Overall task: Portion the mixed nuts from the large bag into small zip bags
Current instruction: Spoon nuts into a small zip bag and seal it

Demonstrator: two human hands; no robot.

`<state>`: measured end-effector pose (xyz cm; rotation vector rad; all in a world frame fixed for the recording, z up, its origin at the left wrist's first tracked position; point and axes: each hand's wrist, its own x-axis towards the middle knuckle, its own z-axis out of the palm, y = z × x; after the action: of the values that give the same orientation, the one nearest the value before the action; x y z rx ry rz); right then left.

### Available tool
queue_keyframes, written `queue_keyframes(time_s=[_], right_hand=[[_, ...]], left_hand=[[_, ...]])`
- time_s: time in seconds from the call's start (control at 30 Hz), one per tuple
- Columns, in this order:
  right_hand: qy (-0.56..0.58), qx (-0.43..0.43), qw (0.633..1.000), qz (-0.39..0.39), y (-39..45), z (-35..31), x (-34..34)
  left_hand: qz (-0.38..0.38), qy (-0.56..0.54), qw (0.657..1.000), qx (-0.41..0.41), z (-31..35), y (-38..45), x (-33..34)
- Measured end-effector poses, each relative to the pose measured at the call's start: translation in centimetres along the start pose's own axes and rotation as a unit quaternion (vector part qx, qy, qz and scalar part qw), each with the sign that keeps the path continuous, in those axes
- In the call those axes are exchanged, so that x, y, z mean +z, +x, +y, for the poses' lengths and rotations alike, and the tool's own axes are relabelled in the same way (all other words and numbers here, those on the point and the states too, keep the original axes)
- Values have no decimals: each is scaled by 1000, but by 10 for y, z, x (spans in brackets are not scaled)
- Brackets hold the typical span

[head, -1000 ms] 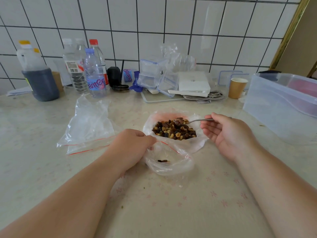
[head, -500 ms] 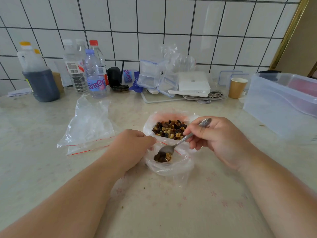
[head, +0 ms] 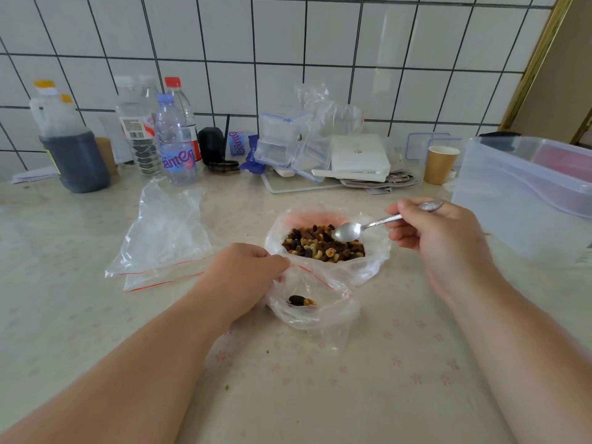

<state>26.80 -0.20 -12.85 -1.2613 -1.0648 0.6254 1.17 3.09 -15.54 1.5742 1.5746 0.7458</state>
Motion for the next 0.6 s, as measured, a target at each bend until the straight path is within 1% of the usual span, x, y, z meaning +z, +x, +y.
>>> queue_keyframes(time_s=[0.07,0.1,0.23,0.37,0.43,0.5,0.6], right_hand=[[-45,-3,998,37,2,4,-1],[-79,-8,996,42,2,5,-1],[-218,-32,975,9,0,9,4],[-297,-65,952,-21,-3,7,12],[-308,-65,949,-25,-3,6,13],[-300,-47,953,-10,-1,6,11],[-238,-23,971,18,6,8,5]], left_hand=[[-1,3,1000,-1,0,0,0],[-1,2,1000,-1,0,-1,0],[-2,-1,1000,0,0,-1,0],[-2,-1,1000,-2,1,-1,0],[-1,0,1000,-1,1,-1,0],[1,3,1000,-2,1,-2,0],[2,7,1000,-1,1,-1,0]])
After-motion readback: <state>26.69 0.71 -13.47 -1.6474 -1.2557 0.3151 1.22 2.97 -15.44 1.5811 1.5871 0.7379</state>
